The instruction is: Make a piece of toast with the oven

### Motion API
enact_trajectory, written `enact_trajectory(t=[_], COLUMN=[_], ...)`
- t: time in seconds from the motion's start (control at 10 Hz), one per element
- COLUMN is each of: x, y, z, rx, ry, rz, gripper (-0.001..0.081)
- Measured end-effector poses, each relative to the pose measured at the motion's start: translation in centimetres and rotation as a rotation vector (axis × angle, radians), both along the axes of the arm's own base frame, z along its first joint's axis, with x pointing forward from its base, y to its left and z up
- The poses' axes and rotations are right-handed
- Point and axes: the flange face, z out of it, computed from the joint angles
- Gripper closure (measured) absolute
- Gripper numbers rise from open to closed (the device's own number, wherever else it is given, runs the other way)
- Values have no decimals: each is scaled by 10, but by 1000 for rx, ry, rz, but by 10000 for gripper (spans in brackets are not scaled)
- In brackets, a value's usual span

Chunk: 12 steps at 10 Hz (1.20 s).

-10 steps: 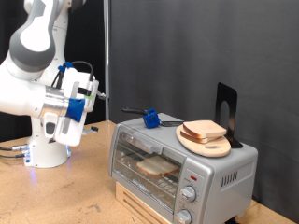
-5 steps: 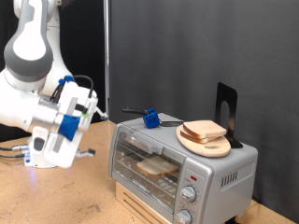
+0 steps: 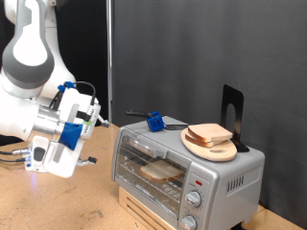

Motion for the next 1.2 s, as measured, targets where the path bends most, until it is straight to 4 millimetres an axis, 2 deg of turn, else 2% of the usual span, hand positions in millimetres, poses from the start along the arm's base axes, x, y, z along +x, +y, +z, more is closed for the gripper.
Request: enact_trajectory(t=[0.2, 0.4, 0.7, 1.2], x=[22, 44, 39, 93], y=[-14, -25, -20, -13], z=[-6, -19, -20, -41], rx=[-4, 15, 9, 38], ry=[39, 11, 73, 94], rz=[75, -9, 69, 10], gripper=[-2, -2, -2, -2])
